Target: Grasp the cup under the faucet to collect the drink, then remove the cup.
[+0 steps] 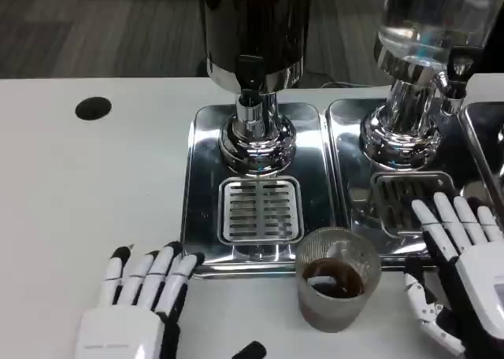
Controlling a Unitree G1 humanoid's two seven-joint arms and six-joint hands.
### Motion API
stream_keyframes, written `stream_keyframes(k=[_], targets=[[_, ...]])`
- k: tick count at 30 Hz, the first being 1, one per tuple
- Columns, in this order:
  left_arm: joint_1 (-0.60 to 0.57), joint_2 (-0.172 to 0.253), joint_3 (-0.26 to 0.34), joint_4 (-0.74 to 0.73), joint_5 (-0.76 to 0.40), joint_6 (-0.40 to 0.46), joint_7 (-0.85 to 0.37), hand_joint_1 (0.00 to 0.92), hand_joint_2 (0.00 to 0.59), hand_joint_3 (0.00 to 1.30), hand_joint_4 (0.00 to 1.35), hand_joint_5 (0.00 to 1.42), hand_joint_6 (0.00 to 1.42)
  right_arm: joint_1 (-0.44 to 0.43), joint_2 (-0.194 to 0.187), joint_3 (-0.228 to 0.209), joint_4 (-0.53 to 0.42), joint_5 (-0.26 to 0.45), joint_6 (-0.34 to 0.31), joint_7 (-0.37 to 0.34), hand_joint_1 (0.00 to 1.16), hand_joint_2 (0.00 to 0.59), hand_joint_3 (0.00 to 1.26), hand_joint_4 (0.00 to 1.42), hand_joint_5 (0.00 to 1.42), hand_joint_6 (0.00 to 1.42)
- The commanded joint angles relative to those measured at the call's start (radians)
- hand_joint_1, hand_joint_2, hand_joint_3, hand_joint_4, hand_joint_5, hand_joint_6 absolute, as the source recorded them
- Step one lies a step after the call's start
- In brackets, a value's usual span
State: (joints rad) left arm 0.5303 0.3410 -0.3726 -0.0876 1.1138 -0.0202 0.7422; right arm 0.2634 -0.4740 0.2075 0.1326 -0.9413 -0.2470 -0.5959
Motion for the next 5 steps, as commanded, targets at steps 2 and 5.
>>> stream_keyframes(k=[2,5], targets=[[0.005,-0.008,-0.019,-0.020,0.035,0.034,0.007,0.000,0.118,0.25,0.00,0.17,0.05,0.018,-0.008,0.005,-0.026,0.005,-0.013,-0.028,0.13,0.481,0.08,0.00,0.00,0.00],[0.003,-0.016,-0.026,-0.022,0.044,0.050,0.008,0.000,0.118,0.25,0.00,0.17,0.05,0.025,-0.016,-0.002,-0.027,0.017,-0.024,-0.030,0.13,0.479,0.08,0.00,0.00,0.00]])
